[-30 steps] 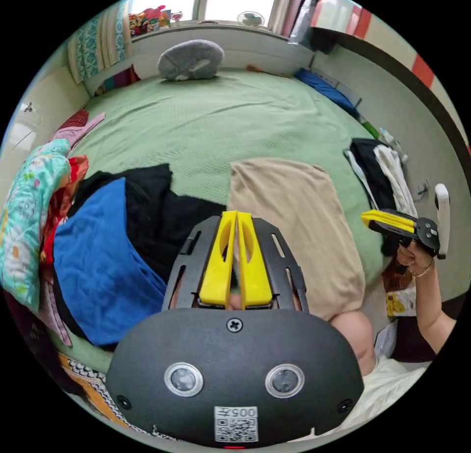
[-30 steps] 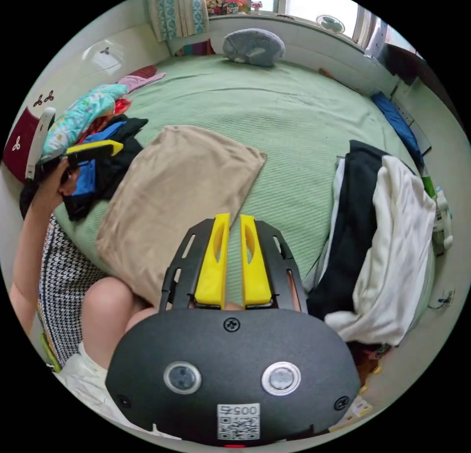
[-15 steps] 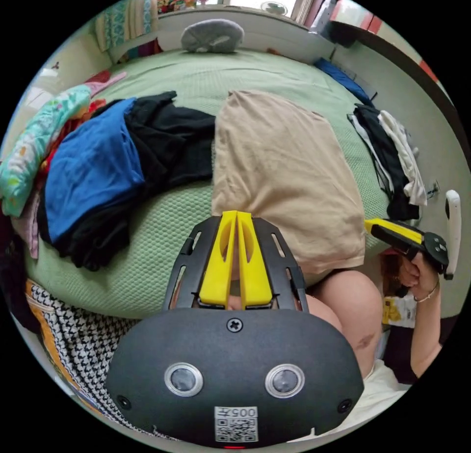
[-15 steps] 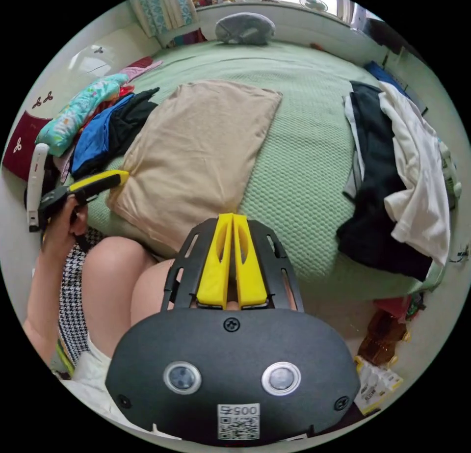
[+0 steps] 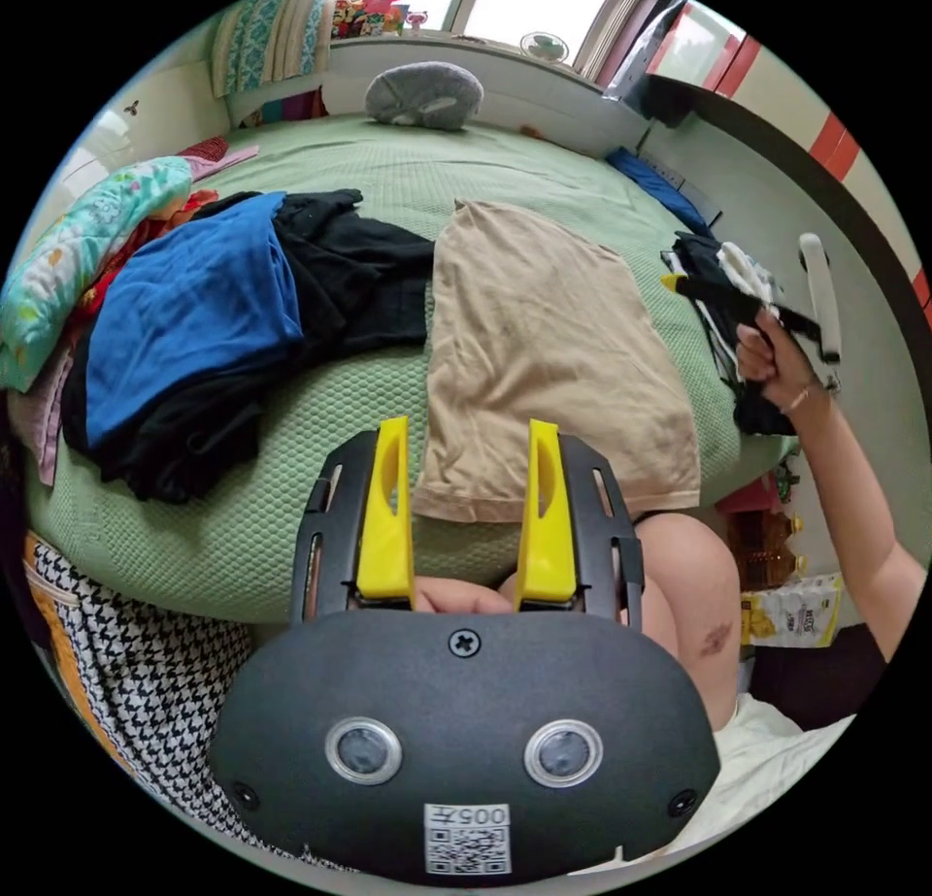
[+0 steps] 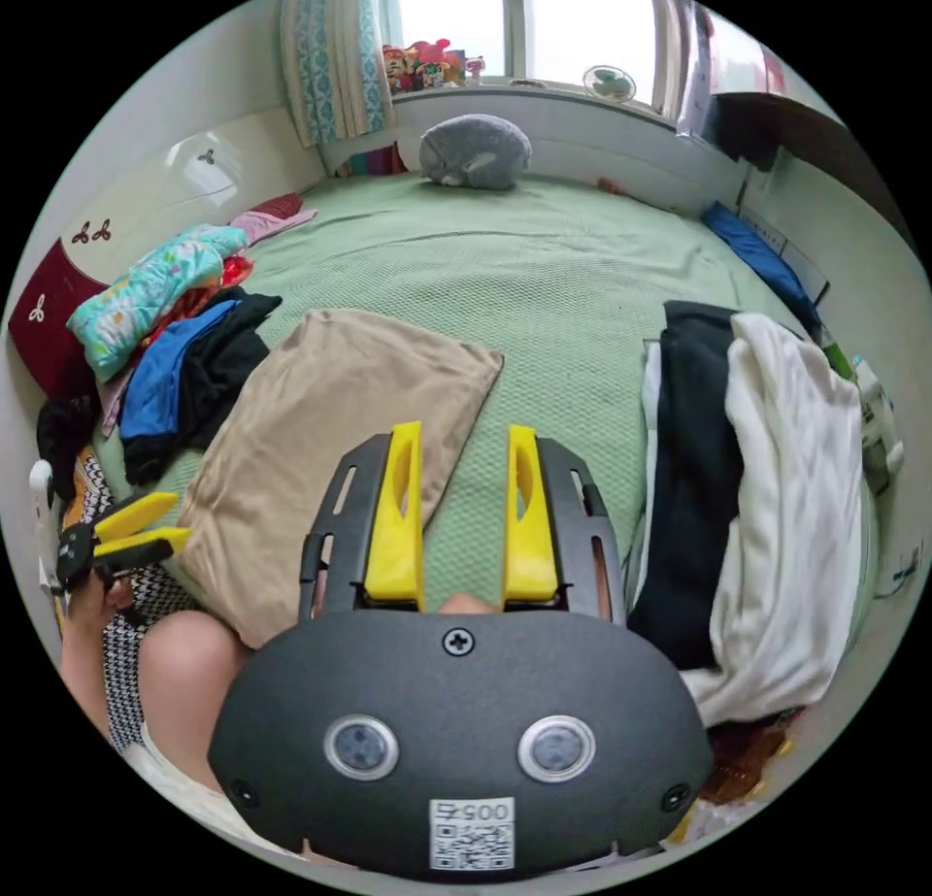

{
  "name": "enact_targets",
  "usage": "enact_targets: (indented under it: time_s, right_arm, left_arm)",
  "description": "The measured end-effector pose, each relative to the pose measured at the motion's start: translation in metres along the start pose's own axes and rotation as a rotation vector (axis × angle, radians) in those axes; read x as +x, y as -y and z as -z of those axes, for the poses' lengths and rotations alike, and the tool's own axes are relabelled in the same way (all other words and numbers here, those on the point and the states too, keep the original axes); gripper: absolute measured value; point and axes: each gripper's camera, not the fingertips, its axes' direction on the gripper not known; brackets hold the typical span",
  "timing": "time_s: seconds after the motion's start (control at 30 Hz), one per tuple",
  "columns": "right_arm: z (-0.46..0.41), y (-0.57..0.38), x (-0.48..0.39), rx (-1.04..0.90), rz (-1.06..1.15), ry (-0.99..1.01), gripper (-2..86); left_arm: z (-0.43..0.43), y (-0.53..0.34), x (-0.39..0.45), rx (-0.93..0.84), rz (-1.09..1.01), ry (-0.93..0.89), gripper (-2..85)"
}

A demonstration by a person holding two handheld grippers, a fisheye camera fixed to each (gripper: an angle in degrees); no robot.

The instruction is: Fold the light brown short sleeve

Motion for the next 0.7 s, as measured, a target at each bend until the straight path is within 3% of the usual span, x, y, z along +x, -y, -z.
enact_targets:
  time_s: [0.1,0.27,0.43,0.6,0.7]
  right_arm:
    - [-0.02,0.022,-0.001,-0.04,0.008,0.014,9.9]
    - [-0.045,0.029,-0.006,-0.101,0.038,0.019,10.2]
    - [-0.029,0.013,-0.036,-0.04,0.107,-0.001,5.0]
    - [-0.012,0.017,-0.046,-0.07,0.084,-0.006,0.5]
    - [0.023,0.019,-0.047,0.007,0.053,0.009,0.2]
  left_arm:
    - [-0.013,-0.004,0.011,-0.042,0.004,-0.066,17.4]
    - [-0.023,-0.013,0.043,-0.053,-0.025,0.033,16.5]
    - [-0.03,-0.02,0.094,-0.069,-0.185,0.091,8.0]
    - [-0.025,-0.016,0.11,-0.123,-0.148,0.031,5.0]
    - [-0.008,-0.022,0.126,-0.078,-0.141,0.01,4.6]
